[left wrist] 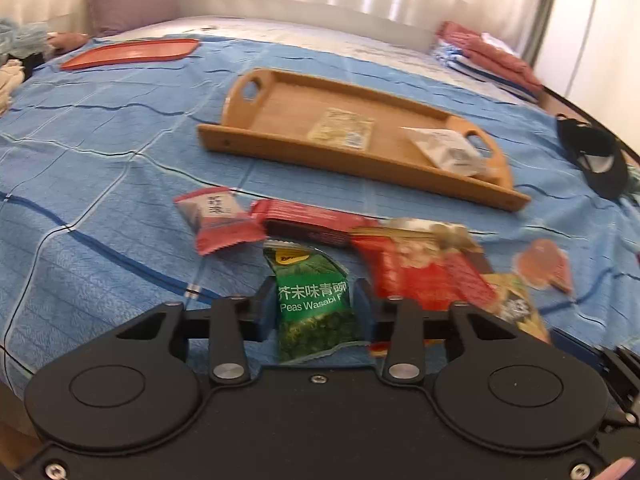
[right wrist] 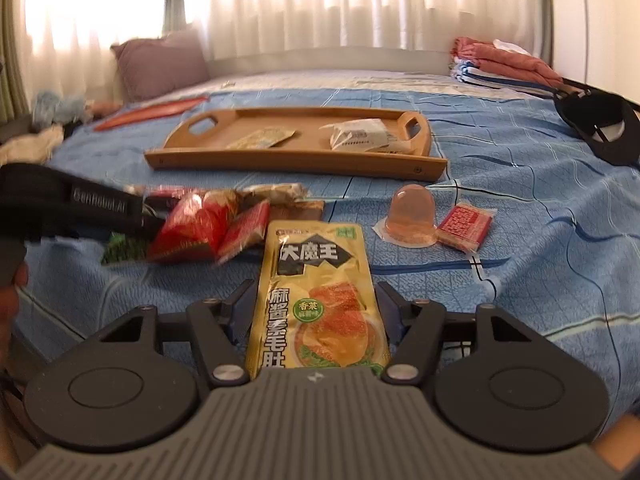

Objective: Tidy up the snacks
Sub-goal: 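Carry both bags onto the wooden tray and open both tools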

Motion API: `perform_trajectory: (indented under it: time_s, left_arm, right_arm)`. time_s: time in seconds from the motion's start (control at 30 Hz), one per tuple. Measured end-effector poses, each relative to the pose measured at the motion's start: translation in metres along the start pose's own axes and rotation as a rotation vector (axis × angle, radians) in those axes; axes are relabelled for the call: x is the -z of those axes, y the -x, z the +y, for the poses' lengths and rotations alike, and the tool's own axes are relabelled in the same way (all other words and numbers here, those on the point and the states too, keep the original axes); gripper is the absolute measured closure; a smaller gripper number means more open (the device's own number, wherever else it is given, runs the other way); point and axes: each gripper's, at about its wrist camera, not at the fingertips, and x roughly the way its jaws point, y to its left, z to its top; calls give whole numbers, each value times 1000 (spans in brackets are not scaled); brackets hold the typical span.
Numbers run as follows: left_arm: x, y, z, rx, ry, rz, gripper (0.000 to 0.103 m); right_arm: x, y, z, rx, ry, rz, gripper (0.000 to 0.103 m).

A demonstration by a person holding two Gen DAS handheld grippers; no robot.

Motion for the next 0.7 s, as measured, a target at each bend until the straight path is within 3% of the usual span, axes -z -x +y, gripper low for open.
perform_trajectory:
  time_s: [0.43, 0.7]
  left_arm:
    - [-31, 33, -3, 28, -83, -78, 71]
    - [-82, 28, 8, 57, -75, -74, 71]
  right_arm:
    - [-26, 26, -12, 17, -27, -116, 39]
    - [-79, 18, -32, 25, -80, -159, 39]
